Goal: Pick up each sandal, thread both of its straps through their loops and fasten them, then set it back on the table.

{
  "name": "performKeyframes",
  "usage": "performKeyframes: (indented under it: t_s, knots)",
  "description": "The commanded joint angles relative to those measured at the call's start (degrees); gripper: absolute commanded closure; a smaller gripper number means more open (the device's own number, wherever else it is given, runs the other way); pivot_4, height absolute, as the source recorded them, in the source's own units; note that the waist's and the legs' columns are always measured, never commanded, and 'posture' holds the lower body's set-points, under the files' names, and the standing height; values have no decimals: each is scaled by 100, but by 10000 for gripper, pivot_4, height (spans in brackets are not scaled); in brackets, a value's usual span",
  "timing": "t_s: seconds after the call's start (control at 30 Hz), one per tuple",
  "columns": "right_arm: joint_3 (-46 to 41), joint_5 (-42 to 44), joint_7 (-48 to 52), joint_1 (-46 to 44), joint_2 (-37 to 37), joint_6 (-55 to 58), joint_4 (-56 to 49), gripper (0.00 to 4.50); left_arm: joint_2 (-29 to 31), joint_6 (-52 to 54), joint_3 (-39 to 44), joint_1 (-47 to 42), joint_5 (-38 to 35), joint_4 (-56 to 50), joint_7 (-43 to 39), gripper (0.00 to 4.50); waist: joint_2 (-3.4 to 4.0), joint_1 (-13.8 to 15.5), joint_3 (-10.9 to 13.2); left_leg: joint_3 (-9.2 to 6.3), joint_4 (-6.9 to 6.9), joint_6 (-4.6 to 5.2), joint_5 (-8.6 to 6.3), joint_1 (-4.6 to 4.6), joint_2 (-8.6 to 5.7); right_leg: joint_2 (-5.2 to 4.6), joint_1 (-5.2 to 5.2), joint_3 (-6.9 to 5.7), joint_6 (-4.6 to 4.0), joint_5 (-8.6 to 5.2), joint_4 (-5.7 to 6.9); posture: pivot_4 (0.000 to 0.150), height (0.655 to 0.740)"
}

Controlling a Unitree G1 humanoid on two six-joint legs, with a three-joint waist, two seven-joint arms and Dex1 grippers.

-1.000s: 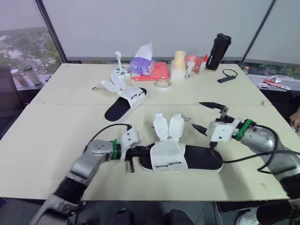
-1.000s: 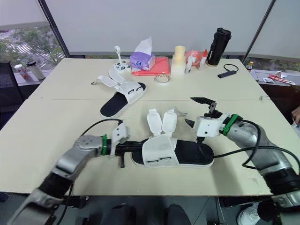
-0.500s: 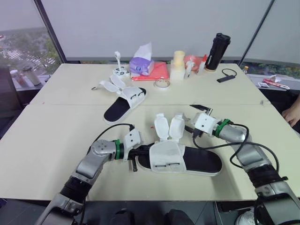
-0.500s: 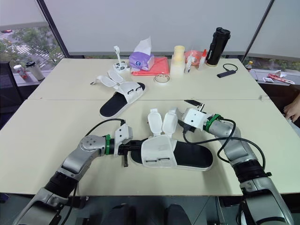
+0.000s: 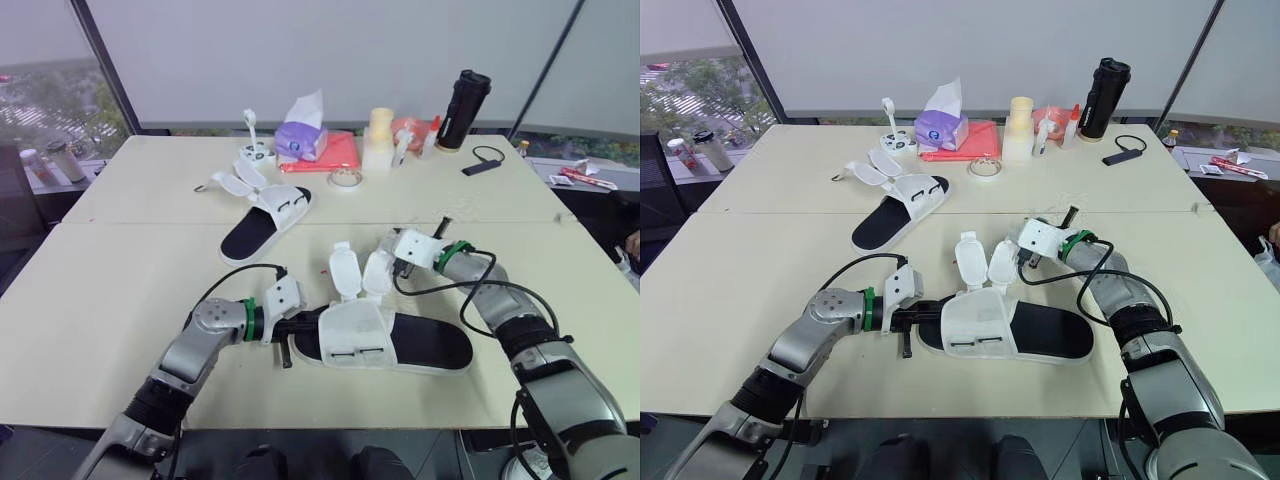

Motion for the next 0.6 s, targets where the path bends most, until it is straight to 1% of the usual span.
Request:
performKeyframes:
  t_s: [0.03,0.13,0.17,0.23,0.3,0.37,0.4,0.47,0.6]
  knots:
    - [-95,-59,-201,-102,-202,-444,-117,44541,38,34,-30,50,40,-84,-41,45000,0,1,0,0,0,0,0,0,0,0,0,0,0,0,0,1500,7400]
    - [-106,-302,-665,-84,-404,-1047,-318,44541,28,21,-33,41,37,-65,-48,45000,1,5,0,-1,0,0,0,-1,0,-1,-2,1,0,0,0,1500,7400]
    - [-62,-528,-922,-91,-529,-1369,-477,44541,16,26,-37,30,38,-58,-44,45000,1,2,0,-1,-1,0,0,-1,0,-1,-3,1,0,0,0,1500,7400]
    - [96,-1393,-1767,-95,-905,-2189,-1053,44541,-5,36,-45,15,33,-45,-41,45000,5,5,3,-2,-1,0,0,-2,0,-2,-8,3,0,0,1,1500,7400]
    - [186,-2425,-2747,-56,-1269,-2738,-1852,44541,-15,45,-47,11,26,-37,-44,45000,6,6,3,-1,-3,0,0,-2,-1,-3,-12,6,0,0,4,1500,7400]
    - [183,-3355,-3601,51,-1558,-2934,-2778,44541,-7,50,-40,8,17,-26,-61,45000,7,6,2,1,-6,-1,0,-4,-1,-2,-21,10,0,0,6,1500,7400]
    - [163,-3681,-3931,121,-1645,-2991,-3181,44541,-3,61,-37,7,8,-22,-72,45000,7,7,2,-1,-6,-1,0,-3,-1,0,-19,10,0,0,5,1500,7400]
    - [213,-4024,-4169,284,-1741,-3108,-3716,44541,-2,94,-35,-4,-13,-9,-95,45000,6,10,1,0,-6,-2,1,-3,-1,2,-18,11,0,-1,5,1500,7400]
    - [243,-4330,-4326,667,-1883,-3254,-4270,44541,-14,149,-54,-65,-22,14,-159,45000,5,33,1,1,-2,-2,1,-4,-3,-1,-12,11,0,-1,2,1500,7400]
